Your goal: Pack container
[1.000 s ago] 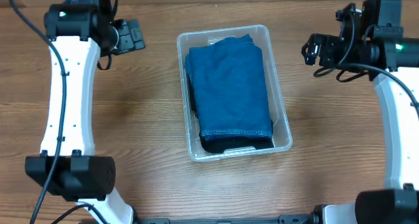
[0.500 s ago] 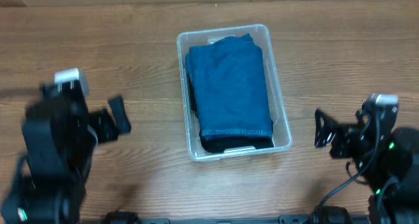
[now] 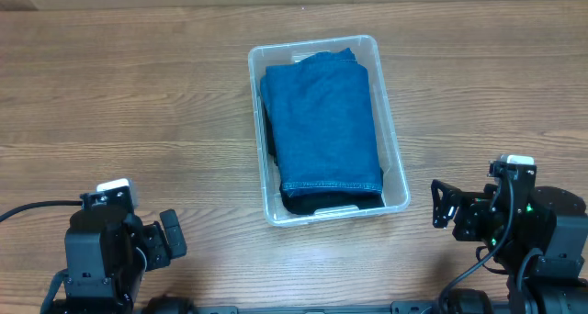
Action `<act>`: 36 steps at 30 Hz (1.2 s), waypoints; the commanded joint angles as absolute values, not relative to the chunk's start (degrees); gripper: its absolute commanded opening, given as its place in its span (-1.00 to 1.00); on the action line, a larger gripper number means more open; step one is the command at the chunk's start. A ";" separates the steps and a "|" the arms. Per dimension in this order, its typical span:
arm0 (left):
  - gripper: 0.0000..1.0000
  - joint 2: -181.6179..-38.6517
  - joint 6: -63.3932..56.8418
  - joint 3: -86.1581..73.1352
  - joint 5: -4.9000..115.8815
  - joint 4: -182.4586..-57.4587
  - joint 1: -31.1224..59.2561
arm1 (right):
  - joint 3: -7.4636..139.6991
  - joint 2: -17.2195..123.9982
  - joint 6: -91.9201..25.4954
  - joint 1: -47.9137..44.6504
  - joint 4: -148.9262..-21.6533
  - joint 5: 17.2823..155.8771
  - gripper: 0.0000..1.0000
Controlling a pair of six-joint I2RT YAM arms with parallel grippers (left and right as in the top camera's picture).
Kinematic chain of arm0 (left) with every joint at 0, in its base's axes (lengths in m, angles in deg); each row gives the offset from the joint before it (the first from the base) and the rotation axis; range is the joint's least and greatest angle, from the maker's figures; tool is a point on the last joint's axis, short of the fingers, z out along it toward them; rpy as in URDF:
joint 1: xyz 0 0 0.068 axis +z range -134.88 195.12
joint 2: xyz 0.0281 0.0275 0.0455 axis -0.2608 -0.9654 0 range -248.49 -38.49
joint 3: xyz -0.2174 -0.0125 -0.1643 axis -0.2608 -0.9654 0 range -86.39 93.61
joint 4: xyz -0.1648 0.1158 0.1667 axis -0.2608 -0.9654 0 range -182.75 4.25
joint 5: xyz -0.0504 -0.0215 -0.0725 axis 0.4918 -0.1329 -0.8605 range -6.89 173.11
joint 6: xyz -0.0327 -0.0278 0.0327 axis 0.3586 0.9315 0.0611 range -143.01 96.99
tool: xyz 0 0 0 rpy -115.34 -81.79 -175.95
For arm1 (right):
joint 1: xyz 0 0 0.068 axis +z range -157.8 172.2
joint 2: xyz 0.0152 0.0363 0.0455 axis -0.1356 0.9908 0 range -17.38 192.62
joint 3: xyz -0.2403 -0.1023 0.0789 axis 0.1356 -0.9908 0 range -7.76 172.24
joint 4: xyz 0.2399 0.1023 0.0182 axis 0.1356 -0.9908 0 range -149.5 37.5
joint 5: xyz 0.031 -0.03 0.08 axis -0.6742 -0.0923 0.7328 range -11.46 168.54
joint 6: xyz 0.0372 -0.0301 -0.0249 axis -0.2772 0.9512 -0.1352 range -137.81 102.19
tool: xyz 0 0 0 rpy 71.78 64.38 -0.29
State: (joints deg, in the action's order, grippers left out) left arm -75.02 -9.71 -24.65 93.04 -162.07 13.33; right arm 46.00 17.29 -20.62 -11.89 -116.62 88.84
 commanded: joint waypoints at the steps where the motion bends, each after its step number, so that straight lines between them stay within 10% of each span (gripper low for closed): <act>1: 1.00 -74.78 -10.17 -24.91 94.05 -161.98 13.23 | 45.74 15.00 -20.82 -12.02 -116.53 89.04 1.00; 19: 1.00 -74.78 -10.17 -24.91 94.05 -161.98 13.23 | -5.96 -17.18 -19.49 -7.81 -52.67 92.75 1.00; 36: 1.00 -74.78 -10.17 -24.91 94.05 -161.98 13.23 | -7.29 -17.09 -19.51 -7.76 -56.03 91.01 1.00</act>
